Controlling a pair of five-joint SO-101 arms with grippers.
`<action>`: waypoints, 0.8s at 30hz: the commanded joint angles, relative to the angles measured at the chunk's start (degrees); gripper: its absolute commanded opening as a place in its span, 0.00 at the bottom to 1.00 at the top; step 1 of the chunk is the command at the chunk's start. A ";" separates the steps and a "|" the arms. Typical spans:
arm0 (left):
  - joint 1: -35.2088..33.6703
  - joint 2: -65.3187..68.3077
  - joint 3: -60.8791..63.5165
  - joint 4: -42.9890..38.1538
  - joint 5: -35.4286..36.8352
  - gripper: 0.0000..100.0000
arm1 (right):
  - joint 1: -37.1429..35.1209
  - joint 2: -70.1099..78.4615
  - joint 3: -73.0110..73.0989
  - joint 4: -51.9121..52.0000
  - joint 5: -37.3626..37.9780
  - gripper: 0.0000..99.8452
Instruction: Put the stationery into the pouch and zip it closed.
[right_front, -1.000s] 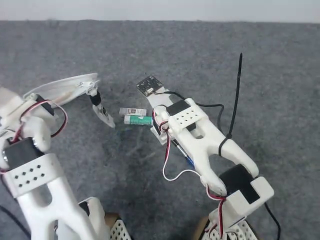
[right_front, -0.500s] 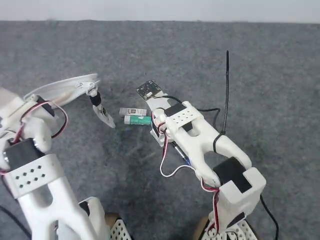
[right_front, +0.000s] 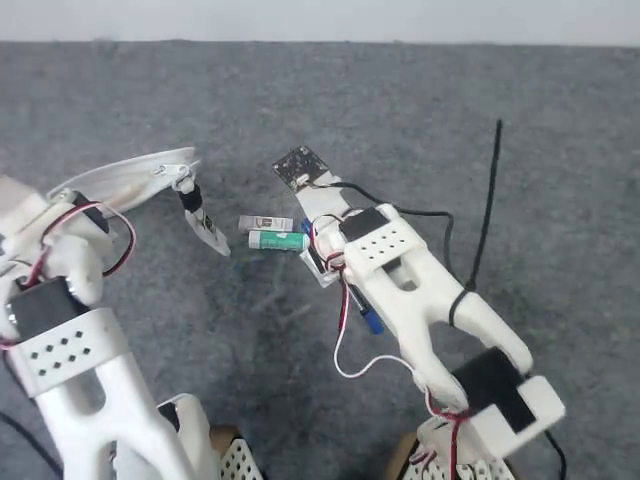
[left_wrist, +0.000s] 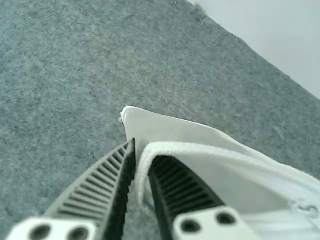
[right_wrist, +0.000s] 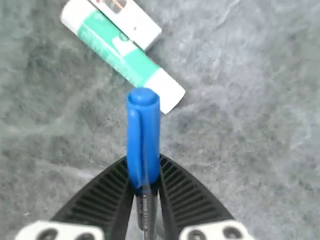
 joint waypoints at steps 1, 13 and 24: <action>0.18 -2.64 -0.92 -2.11 0.88 0.01 | -0.66 -8.48 0.35 -1.19 -2.37 0.01; 6.42 -2.81 -0.92 -1.67 0.70 0.01 | -5.76 -36.79 10.81 -1.36 -8.18 0.01; 7.38 -2.55 -0.84 -1.67 0.62 0.01 | -6.29 -42.68 23.65 -20.18 -4.31 0.01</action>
